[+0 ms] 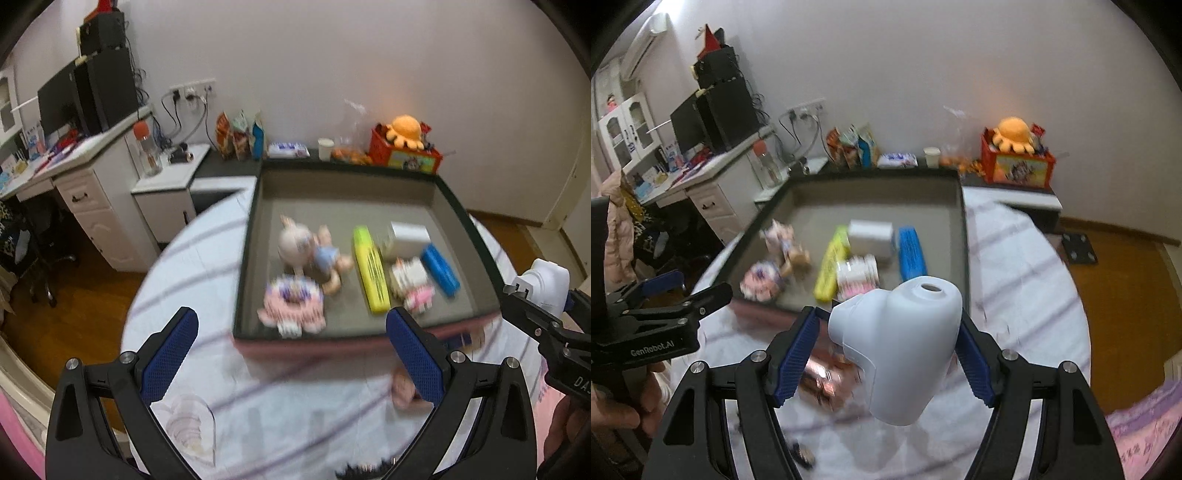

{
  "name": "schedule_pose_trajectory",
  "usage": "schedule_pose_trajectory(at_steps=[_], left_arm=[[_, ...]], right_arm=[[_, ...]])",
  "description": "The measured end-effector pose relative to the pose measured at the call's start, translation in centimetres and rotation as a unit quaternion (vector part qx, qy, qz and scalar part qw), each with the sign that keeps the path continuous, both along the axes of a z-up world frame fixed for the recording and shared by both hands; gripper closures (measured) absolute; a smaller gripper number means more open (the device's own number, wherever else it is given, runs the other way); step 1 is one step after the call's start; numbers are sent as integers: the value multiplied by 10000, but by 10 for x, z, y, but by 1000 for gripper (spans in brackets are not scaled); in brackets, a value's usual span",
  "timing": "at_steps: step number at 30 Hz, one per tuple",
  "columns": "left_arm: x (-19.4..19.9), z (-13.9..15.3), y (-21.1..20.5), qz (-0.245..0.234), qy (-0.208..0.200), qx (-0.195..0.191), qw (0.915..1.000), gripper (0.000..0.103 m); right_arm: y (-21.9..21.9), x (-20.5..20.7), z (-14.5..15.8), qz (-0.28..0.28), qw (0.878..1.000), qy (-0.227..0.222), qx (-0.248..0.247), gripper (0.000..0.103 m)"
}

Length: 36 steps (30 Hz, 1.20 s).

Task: Organize rigid objects
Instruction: 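Lift the white hair dryer with the right gripper and release it in the box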

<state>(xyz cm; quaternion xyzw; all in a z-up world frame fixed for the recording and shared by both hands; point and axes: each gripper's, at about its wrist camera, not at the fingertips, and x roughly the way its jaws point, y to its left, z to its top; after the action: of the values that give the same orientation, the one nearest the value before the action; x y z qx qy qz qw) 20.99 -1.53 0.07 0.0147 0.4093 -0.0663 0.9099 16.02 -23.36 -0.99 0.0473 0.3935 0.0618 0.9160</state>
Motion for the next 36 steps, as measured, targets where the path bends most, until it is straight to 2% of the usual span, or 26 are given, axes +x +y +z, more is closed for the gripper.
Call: schedule_pose_trajectory(at_steps=[8, 14, 20, 30, 32, 36], left_arm=[[49, 2, 2, 145, -103, -6, 9998, 0], [87, -15, -5, 119, 61, 28, 9999, 0], [118, -25, -15, 104, 140, 47, 9998, 0], [149, -39, -26, 187, 354, 182, 9990, 0], [148, -38, -25, 211, 358, 156, 9990, 0], [144, -34, -21, 257, 330, 131, 9990, 0]], right_arm=[[2, 80, 1, 33, 10000, -2, 89, 30], [-6, 140, -25, -107, 9990, 402, 131, 30], [-13, 180, -48, -230, 9965, 806, 69, 30], [-8, 193, -54, -140, 9950, 978, -127, 29], [-9, 193, -52, -164, 9954, 934, -103, 22], [-7, 192, -48, -179, 9960, 869, -145, 20]])
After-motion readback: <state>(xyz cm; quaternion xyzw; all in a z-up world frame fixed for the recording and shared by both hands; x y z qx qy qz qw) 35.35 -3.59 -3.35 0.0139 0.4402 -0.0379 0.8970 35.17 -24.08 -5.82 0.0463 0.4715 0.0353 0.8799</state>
